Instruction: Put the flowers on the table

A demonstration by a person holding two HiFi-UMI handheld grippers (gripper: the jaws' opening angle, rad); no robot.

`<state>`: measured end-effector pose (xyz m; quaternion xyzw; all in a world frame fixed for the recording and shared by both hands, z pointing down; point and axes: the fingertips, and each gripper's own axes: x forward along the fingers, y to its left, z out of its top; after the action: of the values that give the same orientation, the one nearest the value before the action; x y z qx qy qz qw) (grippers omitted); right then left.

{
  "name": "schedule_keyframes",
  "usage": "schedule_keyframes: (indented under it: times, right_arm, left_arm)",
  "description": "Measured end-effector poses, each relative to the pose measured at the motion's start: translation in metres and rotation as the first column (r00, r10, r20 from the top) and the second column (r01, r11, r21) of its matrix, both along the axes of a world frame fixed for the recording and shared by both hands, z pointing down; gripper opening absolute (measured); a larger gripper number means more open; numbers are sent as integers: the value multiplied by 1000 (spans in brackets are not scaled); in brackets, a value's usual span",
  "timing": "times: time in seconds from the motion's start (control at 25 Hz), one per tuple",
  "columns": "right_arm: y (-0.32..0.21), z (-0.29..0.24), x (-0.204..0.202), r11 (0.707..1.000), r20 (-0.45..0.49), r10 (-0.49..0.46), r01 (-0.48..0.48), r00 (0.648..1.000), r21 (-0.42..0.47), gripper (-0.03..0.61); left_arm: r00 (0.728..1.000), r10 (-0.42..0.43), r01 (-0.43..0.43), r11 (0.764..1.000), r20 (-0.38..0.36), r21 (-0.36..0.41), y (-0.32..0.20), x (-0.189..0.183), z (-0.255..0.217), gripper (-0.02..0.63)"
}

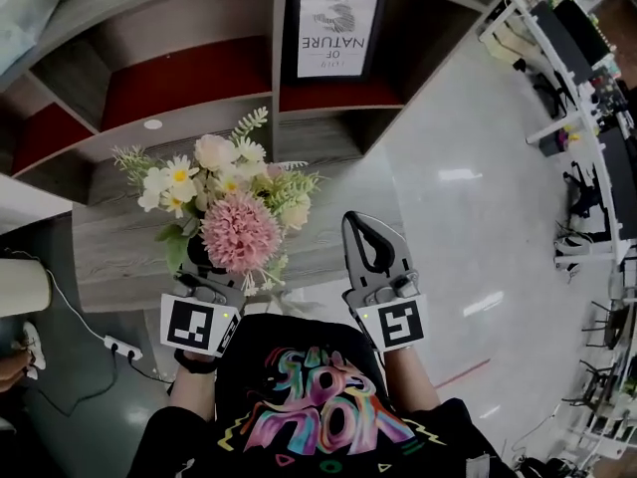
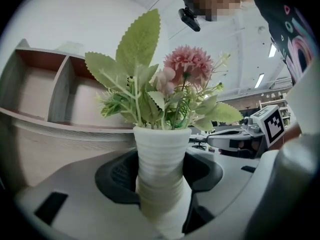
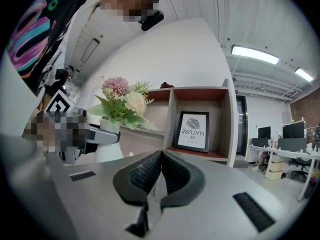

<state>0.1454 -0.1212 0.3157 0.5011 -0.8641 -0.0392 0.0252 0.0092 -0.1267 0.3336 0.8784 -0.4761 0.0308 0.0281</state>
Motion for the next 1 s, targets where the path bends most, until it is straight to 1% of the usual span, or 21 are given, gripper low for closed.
schedule_keyframes:
  times: [0.16,0.4,0.6,1.0]
  right_arm:
    - [-5,-1,-1,1000,2,-19,19,1000,-12,14]
    - [-3,2,2,1000,16,5,-4,1000,-29,14]
    - [-3,7,2,999,10,18,-18,1000,-41,14]
    - [-3,13,2,997,1,31,-31,1000,-66,14]
  left_arm:
    - [1000,-14,14,1000,8,-12,1,0,-3,255]
    - [1000,-13,13,1000,21,-21,2,-2,-2,255]
    - [1000,-13,13,1000,1,-28,1,-3,-2,255]
    - [1000,18,-17,999,16,-46,-2,-7,10,255]
